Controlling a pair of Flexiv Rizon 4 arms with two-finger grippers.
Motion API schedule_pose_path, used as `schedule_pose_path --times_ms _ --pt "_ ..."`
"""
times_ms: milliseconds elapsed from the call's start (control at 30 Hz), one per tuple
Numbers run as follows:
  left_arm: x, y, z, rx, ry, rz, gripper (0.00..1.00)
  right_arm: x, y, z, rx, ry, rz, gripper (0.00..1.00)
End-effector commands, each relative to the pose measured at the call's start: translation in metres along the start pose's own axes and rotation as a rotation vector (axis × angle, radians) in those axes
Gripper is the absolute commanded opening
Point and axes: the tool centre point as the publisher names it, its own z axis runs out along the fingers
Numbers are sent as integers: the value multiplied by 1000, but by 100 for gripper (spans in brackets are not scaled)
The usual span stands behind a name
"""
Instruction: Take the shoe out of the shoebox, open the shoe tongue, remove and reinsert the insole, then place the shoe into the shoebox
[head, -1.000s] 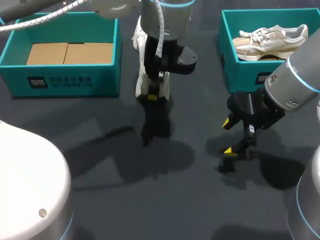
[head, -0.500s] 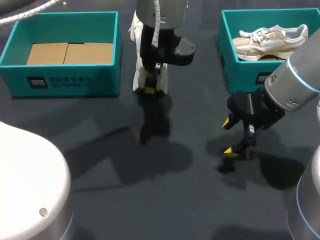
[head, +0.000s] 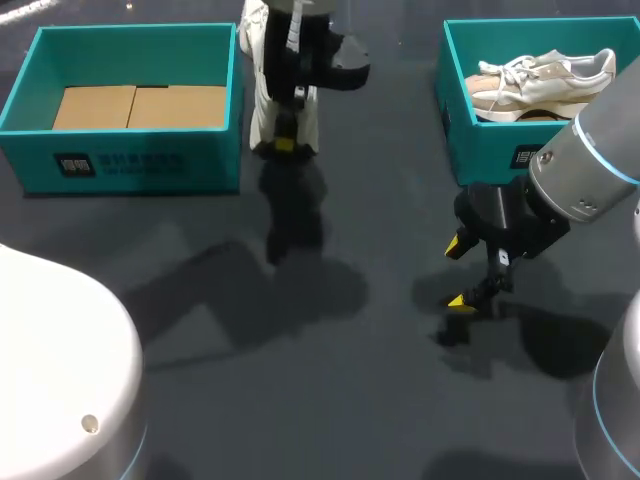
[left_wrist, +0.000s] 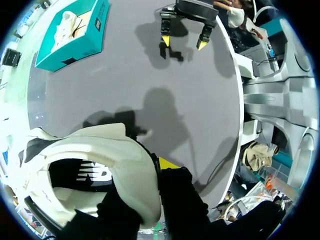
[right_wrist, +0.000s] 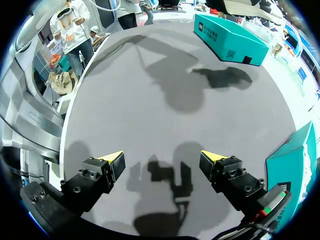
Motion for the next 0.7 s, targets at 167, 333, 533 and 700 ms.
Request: schedule_pose_path --times_ms 167,333,533,700 --pt "-59 48 -22 0 42 -46 0 1 0 1 1 -3 0 100" --pt "-83 81 -31 21 52 -56 0 1 0 1 1 -3 0 100" --pt "-104 117 -38 58 68 -79 0 1 0 1 1 -3 0 100" --pt "-112 146 -39 53 54 -70 0 1 0 1 1 -3 0 100"
